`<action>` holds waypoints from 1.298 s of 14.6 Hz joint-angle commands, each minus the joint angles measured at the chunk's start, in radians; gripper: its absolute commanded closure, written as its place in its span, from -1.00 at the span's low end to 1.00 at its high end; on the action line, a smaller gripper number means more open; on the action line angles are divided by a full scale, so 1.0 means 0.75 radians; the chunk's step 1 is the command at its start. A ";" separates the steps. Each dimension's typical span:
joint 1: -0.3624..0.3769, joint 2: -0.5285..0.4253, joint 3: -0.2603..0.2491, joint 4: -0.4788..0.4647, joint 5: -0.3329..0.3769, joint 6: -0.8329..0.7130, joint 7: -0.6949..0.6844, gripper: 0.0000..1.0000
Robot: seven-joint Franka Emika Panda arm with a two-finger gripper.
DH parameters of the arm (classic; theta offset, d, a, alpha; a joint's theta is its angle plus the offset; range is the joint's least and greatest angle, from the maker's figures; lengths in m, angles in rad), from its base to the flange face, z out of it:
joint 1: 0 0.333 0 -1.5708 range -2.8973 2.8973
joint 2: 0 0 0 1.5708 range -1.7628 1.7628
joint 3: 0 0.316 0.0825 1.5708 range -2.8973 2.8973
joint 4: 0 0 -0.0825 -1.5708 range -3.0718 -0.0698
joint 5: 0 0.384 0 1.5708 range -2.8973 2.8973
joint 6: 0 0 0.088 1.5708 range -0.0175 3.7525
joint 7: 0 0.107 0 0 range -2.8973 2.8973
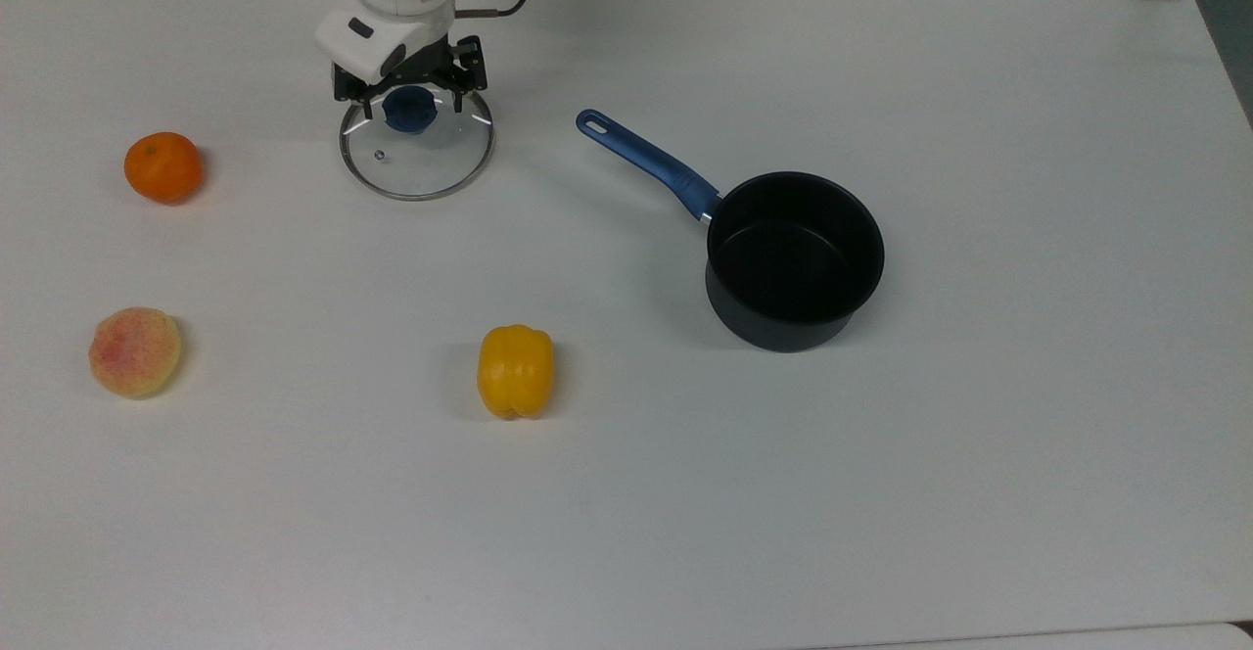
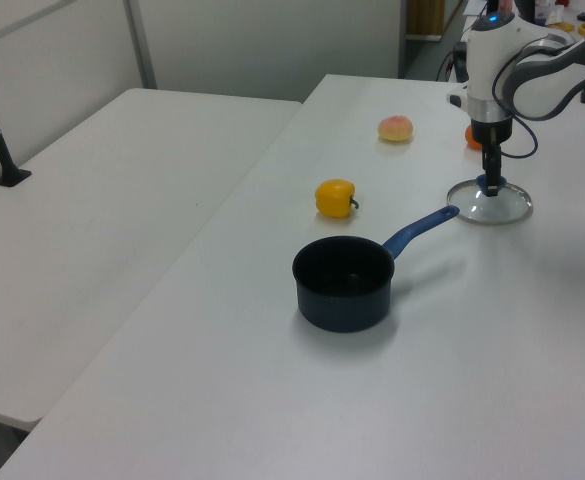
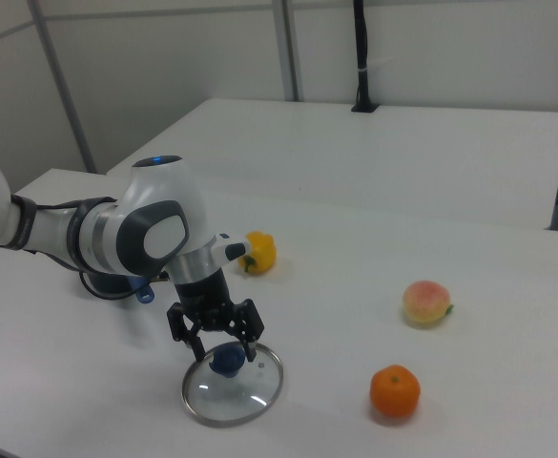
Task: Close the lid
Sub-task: 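Close the gripper on the blue knob and lift the lid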
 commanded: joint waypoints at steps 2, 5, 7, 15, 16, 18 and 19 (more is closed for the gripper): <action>-0.004 0.009 -0.016 -0.033 -0.054 0.058 -0.022 -1.00; -0.006 0.024 -0.016 -0.043 -0.078 0.062 -0.022 -0.62; -0.006 0.024 -0.016 -0.043 -0.078 0.060 -0.020 -0.19; -0.006 -0.015 -0.022 -0.023 -0.042 0.040 0.007 0.74; -0.006 -0.027 -0.022 -0.007 -0.025 0.036 0.019 0.74; -0.006 -0.038 -0.022 0.057 -0.017 -0.013 0.027 0.73; -0.006 -0.038 -0.022 0.098 -0.015 -0.046 0.027 0.73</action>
